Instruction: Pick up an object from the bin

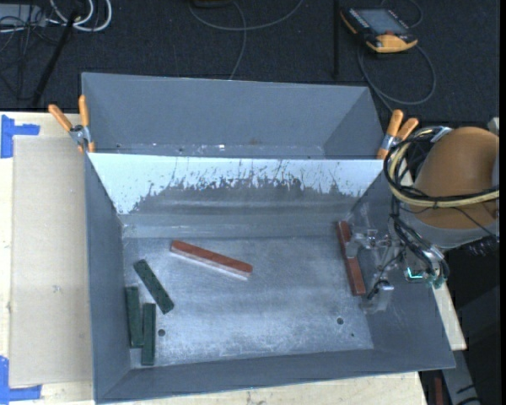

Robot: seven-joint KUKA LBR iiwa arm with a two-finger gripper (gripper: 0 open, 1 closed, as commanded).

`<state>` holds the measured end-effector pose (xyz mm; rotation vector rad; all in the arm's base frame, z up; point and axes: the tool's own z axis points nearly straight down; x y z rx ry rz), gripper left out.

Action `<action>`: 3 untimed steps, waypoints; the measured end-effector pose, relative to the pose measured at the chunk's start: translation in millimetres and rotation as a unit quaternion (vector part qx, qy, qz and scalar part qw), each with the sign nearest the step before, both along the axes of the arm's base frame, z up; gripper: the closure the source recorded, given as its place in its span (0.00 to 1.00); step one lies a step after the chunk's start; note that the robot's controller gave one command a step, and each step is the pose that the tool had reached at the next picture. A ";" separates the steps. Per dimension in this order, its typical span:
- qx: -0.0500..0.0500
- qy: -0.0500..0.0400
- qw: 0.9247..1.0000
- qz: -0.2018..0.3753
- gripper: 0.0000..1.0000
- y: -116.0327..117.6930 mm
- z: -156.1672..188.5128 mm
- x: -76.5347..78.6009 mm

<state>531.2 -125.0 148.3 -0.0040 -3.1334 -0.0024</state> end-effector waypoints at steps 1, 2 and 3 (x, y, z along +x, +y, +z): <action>0.001 -0.003 0.990 0.141 0.00 -19.8 -66.7 28.4; 0.000 -0.006 0.917 0.398 0.00 -24.4 -21.5 39.1; 0.013 -0.010 0.809 0.587 0.00 1.3 -75.5 53.9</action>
Offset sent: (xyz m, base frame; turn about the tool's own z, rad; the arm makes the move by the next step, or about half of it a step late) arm 0.0292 -0.0204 -0.0642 -0.2842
